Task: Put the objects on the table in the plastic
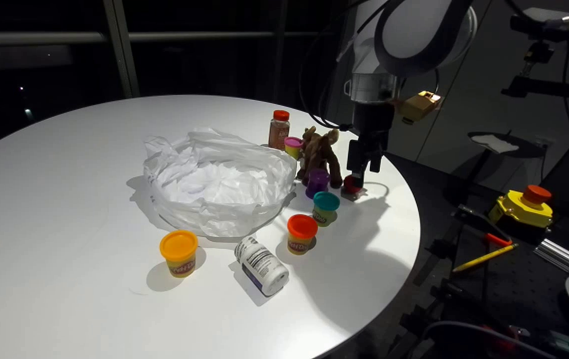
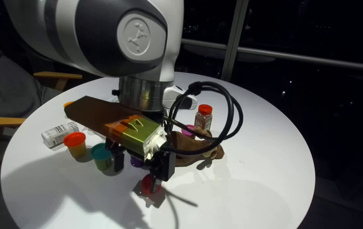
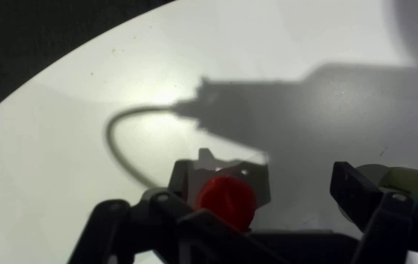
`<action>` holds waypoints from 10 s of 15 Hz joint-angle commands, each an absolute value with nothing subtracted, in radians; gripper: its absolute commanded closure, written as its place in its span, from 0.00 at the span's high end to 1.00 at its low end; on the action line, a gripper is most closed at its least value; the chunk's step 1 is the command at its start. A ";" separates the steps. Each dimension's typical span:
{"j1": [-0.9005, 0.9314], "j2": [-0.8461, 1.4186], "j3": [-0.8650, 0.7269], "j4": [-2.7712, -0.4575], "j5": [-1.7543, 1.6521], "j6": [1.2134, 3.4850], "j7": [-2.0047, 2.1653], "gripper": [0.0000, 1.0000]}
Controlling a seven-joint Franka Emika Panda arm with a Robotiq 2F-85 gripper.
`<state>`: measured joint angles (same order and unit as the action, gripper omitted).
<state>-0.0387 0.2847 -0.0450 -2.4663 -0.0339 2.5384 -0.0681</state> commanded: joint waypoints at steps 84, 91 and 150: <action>0.032 0.175 -0.022 -2.481 0.241 2.633 0.442 1.00; 0.028 0.293 -0.013 -2.404 0.276 2.658 0.424 1.00; 0.159 0.634 0.001 -1.737 0.150 2.425 0.504 1.00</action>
<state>0.1543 0.7234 -0.0065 -1.6595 0.1251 2.4609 0.5247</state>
